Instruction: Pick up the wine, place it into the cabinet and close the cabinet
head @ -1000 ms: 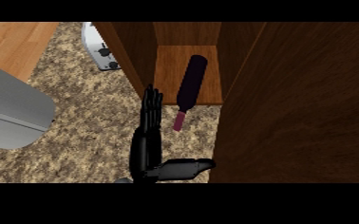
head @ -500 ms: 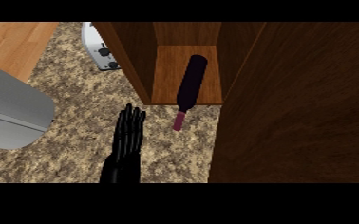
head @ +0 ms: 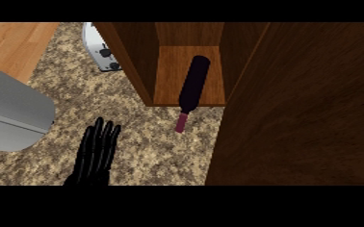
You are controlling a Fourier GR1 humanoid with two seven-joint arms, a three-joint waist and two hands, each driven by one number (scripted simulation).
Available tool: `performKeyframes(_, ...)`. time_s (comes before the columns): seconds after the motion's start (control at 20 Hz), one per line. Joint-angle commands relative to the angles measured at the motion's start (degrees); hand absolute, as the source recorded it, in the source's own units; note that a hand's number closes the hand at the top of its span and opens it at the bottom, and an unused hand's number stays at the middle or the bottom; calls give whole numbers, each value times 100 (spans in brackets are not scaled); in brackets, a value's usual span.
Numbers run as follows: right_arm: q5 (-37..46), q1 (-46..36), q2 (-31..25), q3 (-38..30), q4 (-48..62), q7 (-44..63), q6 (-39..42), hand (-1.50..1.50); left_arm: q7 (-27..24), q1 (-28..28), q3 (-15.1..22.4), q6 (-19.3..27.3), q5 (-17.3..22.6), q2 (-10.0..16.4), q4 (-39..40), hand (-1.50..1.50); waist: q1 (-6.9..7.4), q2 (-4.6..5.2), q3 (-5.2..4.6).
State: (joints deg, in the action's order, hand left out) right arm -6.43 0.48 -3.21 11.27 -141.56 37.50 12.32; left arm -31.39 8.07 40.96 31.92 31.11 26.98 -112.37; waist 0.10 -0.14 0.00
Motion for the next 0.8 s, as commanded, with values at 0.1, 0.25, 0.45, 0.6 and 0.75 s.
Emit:
performKeyframes(0.1,-730,650,246,644,-558,460,-1,150,103,336,-411,-190,176,364,-447,-150,-16,-10,2)
performKeyframes(0.25,-829,236,315,629,-335,802,-151,150,-91,600,-1022,-678,561,657,-377,-150,38,7,-4)
performKeyframes(0.45,-702,930,321,1433,-775,832,-194,150,-23,684,-1565,-782,789,854,-577,-150,-25,-13,-1)
performKeyframes(0.6,-329,645,231,1955,-519,655,166,150,-208,1251,-1627,-1054,868,1000,-910,-150,53,-21,-2)
performKeyframes(0.75,-171,378,321,2395,-649,926,46,150,-267,1294,-2201,-1482,1256,1033,-501,-150,34,-10,-8)
